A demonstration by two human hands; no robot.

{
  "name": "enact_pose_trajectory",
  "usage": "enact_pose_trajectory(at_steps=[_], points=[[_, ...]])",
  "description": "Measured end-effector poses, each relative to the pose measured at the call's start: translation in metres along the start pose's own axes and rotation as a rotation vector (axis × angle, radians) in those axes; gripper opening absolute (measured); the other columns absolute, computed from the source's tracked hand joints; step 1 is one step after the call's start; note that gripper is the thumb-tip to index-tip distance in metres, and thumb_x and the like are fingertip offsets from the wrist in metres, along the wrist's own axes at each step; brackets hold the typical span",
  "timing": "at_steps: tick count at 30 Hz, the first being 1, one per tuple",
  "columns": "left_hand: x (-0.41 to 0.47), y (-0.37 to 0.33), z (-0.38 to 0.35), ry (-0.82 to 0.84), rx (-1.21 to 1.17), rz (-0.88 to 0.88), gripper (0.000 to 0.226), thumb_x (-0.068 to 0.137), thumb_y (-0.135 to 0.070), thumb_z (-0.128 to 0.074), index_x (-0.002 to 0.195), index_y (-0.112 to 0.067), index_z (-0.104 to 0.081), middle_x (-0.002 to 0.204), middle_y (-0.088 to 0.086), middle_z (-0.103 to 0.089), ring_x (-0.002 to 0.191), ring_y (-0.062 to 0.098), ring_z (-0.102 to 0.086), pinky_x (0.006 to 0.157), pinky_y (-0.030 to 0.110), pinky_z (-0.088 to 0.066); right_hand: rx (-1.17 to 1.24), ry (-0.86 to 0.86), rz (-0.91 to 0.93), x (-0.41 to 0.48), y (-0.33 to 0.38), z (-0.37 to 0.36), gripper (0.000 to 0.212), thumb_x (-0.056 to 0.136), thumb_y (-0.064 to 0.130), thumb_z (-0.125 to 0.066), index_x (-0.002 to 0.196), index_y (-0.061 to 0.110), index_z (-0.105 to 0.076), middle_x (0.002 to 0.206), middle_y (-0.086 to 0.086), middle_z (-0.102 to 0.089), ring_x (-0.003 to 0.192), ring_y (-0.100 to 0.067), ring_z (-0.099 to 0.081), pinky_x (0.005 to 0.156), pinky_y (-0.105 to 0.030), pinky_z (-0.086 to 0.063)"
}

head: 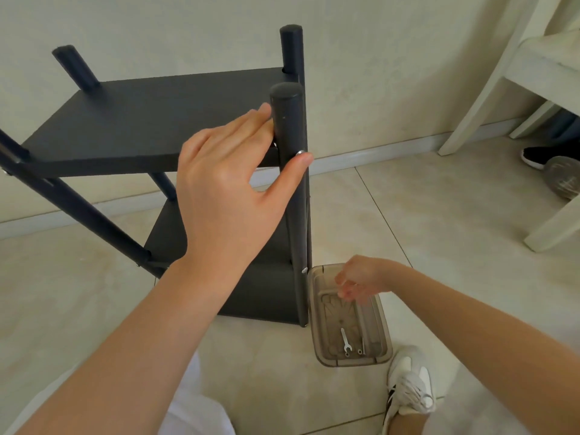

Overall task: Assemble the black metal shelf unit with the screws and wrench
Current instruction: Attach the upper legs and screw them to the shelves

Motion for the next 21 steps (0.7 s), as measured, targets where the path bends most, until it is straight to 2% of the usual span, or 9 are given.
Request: enact_pose_trajectory(at_steps=[2, 3, 5, 8, 10, 14, 17, 21], points=[[-0.001, -0.002, 0.002, -0.013, 0.007, -0.003, 0.039, 0.1, -0.044, -0.06, 0.112, -0.011, -0.076, 0.114, 0.0, -0.075, 0.112, 0.017, -0.068, 0.1, 0.039, -0.046, -0.172, 0.027, -0.028, 0.016, -0.02, -0.017, 0.013, 0.095, 0.008, -0.053, 0.087, 0.002, -0.06, 0.071, -0.01, -0.059, 0.061, -0.018, -0.057, 0.069, -0.032, -0.05], [-0.001, -0.003, 0.002, -0.015, 0.006, -0.005, 0.038, 0.1, -0.044, -0.06, 0.112, -0.011, -0.076, 0.114, 0.0, -0.075, 0.111, 0.018, -0.069, 0.099, 0.041, -0.047, -0.243, 0.001, -0.046, 0.025, -0.028, -0.022, 0.011, 0.094, 0.007, -0.052, 0.086, 0.005, -0.059, 0.068, -0.008, -0.054, 0.059, -0.017, -0.053, 0.065, -0.03, -0.048], [-0.001, -0.003, 0.003, -0.007, -0.001, -0.002, 0.038, 0.1, -0.043, -0.059, 0.111, -0.011, -0.076, 0.114, -0.001, -0.075, 0.111, 0.019, -0.069, 0.098, 0.042, -0.047, -0.409, -0.076, -0.042, 0.041, -0.044, -0.032, 0.013, 0.095, 0.006, -0.052, 0.101, 0.003, -0.062, 0.077, -0.007, -0.057, 0.066, -0.019, -0.059, 0.06, -0.024, -0.048], [-0.001, -0.002, 0.001, 0.011, 0.005, 0.013, 0.037, 0.1, -0.043, -0.059, 0.112, -0.012, -0.075, 0.113, -0.001, -0.074, 0.111, 0.019, -0.068, 0.099, 0.041, -0.046, -0.676, -0.065, -0.027, 0.064, -0.068, -0.061, 0.026, 0.098, 0.009, -0.055, 0.12, -0.004, -0.058, 0.108, -0.016, -0.064, 0.102, -0.03, -0.065, 0.072, -0.026, -0.045], [-0.001, -0.003, 0.002, 0.014, 0.006, 0.013, 0.037, 0.1, -0.042, -0.059, 0.113, -0.012, -0.075, 0.109, -0.001, -0.075, 0.109, 0.02, -0.069, 0.098, 0.042, -0.046, -0.798, -0.028, -0.033, 0.077, -0.088, -0.079, 0.031, 0.095, 0.007, -0.059, 0.125, -0.004, -0.057, 0.122, -0.018, -0.063, 0.111, -0.032, -0.062, 0.078, -0.029, -0.046], [0.0, -0.003, -0.001, 0.062, 0.026, 0.02, 0.037, 0.102, -0.043, -0.057, 0.112, -0.012, -0.074, 0.107, 0.0, -0.075, 0.106, 0.021, -0.069, 0.097, 0.046, -0.047, -0.955, -0.044, 0.029, 0.088, -0.107, -0.091, 0.03, 0.098, 0.008, -0.052, 0.127, 0.003, -0.057, 0.128, -0.017, -0.06, 0.114, -0.033, -0.06, 0.092, -0.038, -0.051], [0.0, -0.001, -0.003, 0.081, 0.036, 0.04, 0.037, 0.103, -0.043, -0.055, 0.11, -0.013, -0.074, 0.106, -0.001, -0.074, 0.105, 0.02, -0.069, 0.097, 0.046, -0.046, -1.103, -0.082, 0.062, 0.092, -0.105, -0.089, 0.024, 0.097, 0.013, -0.054, 0.119, 0.01, -0.064, 0.126, -0.013, -0.06, 0.119, -0.032, -0.053, 0.09, -0.04, -0.048], [0.0, 0.0, -0.003, 0.08, 0.043, 0.047, 0.037, 0.103, -0.043, -0.054, 0.106, -0.012, -0.075, 0.103, -0.003, -0.074, 0.104, 0.018, -0.069, 0.094, 0.046, -0.047, -1.2, -0.048, 0.053, 0.106, -0.11, -0.089, 0.028, 0.095, 0.016, -0.059, 0.122, 0.015, -0.064, 0.132, -0.012, -0.056, 0.125, -0.032, -0.046, 0.095, -0.04, -0.045]])
Point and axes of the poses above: each hand's wrist, its own x-axis towards the middle knuckle, its own z-axis out of the back of the hand, y = z × x, the point moved 10 cm from there along x, towards the middle knuckle
